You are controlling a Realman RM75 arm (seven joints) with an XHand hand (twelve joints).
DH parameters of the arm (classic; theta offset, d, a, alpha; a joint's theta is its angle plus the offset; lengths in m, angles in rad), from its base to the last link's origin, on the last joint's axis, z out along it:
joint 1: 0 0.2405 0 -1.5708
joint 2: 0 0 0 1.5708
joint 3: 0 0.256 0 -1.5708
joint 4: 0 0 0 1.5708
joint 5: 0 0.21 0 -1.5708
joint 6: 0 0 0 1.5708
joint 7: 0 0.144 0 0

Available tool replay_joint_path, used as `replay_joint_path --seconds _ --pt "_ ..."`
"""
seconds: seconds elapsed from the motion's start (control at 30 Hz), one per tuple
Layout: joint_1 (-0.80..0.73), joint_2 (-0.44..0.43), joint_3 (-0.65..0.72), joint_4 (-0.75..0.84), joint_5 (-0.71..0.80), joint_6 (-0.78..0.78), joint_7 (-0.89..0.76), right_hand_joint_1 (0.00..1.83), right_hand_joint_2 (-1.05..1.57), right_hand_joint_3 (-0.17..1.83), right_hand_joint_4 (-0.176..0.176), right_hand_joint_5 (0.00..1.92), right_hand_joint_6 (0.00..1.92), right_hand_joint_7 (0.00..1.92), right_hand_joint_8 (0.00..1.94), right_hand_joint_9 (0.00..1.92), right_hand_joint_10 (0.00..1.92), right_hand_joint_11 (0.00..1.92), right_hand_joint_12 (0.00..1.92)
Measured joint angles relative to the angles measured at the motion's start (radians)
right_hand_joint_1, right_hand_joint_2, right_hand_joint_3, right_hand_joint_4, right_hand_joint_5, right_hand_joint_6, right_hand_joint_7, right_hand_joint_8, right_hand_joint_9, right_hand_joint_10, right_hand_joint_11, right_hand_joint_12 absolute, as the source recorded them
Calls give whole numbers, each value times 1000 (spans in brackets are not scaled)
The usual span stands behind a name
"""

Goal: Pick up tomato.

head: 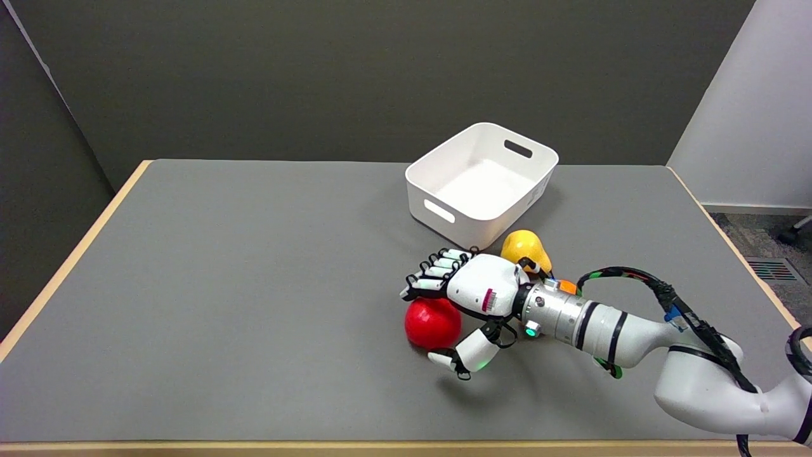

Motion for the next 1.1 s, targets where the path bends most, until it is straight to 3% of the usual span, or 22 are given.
replay_joint_path --seconds 0.13,0.3,0.37,0.43,0.57,0.6,0.63,0.67,0.87,0.93,1.1 --pt "1 -9 -2 0 -18 -7 0 504 566 969 117 230 504 279 358 228 702 187 1311" --pt "5 -22 -3 -3 -35 -12 0 839 606 975 106 265 527 417 442 386 898 429 1601" --pt "7 -26 -3 -5 -41 -14 0 889 621 981 107 288 559 449 471 415 943 481 1630" --pt "10 -30 -4 -6 -45 -14 0 962 676 959 130 376 793 531 613 491 1021 529 1650" --pt "16 -37 -4 -8 -53 -14 0 998 753 933 153 453 1046 632 854 603 1154 593 1678" --pt "18 -39 -4 -8 -55 -14 0 1044 908 682 91 487 1255 682 1024 635 1183 611 1690" --pt "18 -40 -4 -9 -57 -14 0 1102 1107 349 4 524 1513 742 1228 667 1209 627 1702" --pt "20 -41 -4 -9 -59 -14 0 1133 1207 182 -44 545 1649 777 1334 686 1233 641 1712" --pt "26 -47 -3 -11 -76 -3 1 1162 1130 294 -84 565 1606 846 1308 775 1364 691 1736" --pt "27 -49 -2 -12 -81 0 0 1159 1168 221 -82 560 1603 845 1320 833 1326 740 1732" --pt "28 -53 6 -15 -90 22 0 1162 1148 251 -81 572 1590 850 1320 843 1333 739 1734"
